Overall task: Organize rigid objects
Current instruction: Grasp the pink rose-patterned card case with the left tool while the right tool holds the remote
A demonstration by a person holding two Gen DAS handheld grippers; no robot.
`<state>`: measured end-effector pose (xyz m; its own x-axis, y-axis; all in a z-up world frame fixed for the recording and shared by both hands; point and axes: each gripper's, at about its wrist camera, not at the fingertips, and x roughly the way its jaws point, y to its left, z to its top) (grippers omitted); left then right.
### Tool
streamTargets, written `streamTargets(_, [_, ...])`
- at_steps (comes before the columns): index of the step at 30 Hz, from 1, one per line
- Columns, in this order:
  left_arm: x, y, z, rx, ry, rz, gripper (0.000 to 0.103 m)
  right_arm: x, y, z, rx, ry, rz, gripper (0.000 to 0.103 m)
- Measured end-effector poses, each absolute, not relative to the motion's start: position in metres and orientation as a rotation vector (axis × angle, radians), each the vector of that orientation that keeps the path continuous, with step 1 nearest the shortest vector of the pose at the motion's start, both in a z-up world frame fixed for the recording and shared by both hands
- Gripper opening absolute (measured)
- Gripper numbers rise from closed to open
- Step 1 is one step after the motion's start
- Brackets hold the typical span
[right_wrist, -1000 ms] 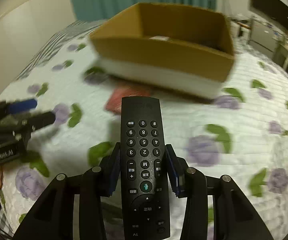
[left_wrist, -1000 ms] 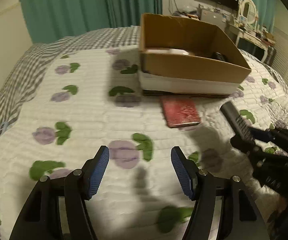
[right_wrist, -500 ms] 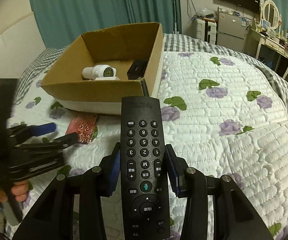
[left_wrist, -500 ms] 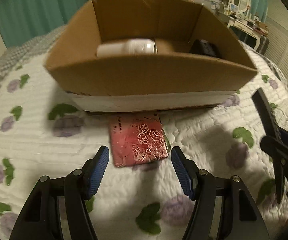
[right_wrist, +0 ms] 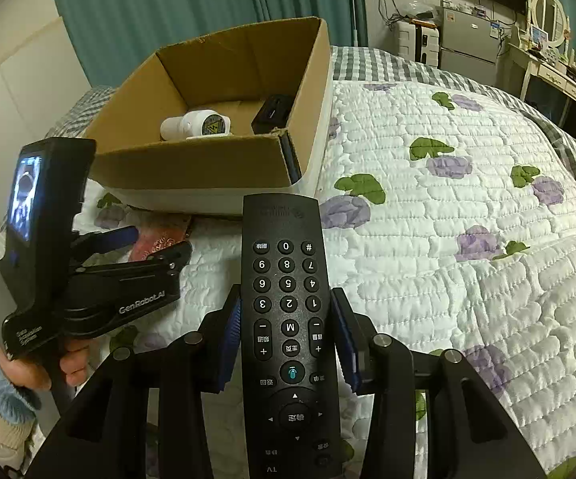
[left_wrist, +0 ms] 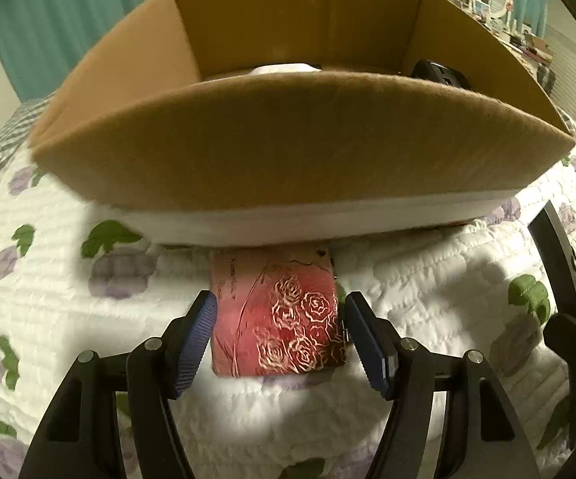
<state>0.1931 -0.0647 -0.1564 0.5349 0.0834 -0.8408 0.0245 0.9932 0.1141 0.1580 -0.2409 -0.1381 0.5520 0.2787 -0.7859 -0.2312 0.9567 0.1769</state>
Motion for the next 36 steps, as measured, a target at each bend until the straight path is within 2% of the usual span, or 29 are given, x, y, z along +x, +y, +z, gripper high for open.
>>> streamTargets(13, [0.181,-0.063,-0.154,0.130,1.001,0.104,0.069,0.158,-0.238,-0.141,0.053,0.951,0.309,0.041])
streamTargets(17, [0.195,-0.068,-0.171,0.203,1.066,0.116,0.074,0.159,-0.239,-0.143,0.062,0.962,0.311,0.042])
streamTargets(25, [0.209,-0.053,-0.176,0.094,1.075,0.070,0.075,0.159,-0.237,-0.145,0.065,0.974,0.320,0.042])
streamTargets(28, [0.206,-0.047,-0.172,0.058,1.059,0.039,0.071,0.157,-0.236,-0.145,0.060,0.972,0.321,0.042])
streamTargets(35, [0.177,-0.043,-0.147,0.029,1.013,-0.073,0.070,0.150,-0.236,-0.133,0.051,0.934,0.319,0.041])
streamTargets(36, [0.171,-0.044,-0.142,0.025,1.004,-0.085,0.067,0.147,-0.235,-0.130,0.050,0.926,0.319,0.041])
